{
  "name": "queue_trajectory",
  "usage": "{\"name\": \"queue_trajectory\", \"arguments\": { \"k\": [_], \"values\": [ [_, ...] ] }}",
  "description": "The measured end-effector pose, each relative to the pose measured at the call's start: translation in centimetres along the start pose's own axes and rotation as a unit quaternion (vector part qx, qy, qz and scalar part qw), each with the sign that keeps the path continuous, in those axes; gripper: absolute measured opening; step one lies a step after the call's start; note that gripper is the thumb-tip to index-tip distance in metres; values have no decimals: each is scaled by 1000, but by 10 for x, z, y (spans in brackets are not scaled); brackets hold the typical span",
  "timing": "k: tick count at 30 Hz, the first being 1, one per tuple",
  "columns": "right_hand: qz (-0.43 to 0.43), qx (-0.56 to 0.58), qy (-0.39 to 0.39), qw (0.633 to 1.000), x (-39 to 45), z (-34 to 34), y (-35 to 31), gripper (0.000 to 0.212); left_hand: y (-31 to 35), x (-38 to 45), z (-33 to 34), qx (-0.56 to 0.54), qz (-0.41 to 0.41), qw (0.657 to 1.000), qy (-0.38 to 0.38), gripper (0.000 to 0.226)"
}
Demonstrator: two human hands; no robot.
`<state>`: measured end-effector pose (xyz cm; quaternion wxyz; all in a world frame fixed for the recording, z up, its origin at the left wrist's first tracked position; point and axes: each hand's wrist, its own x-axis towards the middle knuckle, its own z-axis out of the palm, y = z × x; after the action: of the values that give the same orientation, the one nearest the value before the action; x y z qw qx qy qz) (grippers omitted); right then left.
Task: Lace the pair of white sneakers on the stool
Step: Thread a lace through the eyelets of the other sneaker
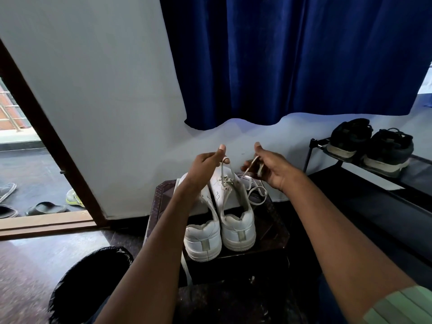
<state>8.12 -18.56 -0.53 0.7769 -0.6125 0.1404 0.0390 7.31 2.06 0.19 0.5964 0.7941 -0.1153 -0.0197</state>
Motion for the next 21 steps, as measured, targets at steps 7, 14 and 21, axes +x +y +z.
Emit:
{"name": "queue_trajectory", "arguments": {
  "k": [7,14,21],
  "values": [
    [9,-401,-49,915,-11,-3,3,40,-10,4,-4,12,-1,992,-125,31],
    [1,-45,-47,998,-1,-3,0,36,-18,3,-1,212,34,961,-171,58],
    [25,-122,8,992,-1,-10,-2,38,-20,1,3,256,-6,956,-146,59]
  ]
}}
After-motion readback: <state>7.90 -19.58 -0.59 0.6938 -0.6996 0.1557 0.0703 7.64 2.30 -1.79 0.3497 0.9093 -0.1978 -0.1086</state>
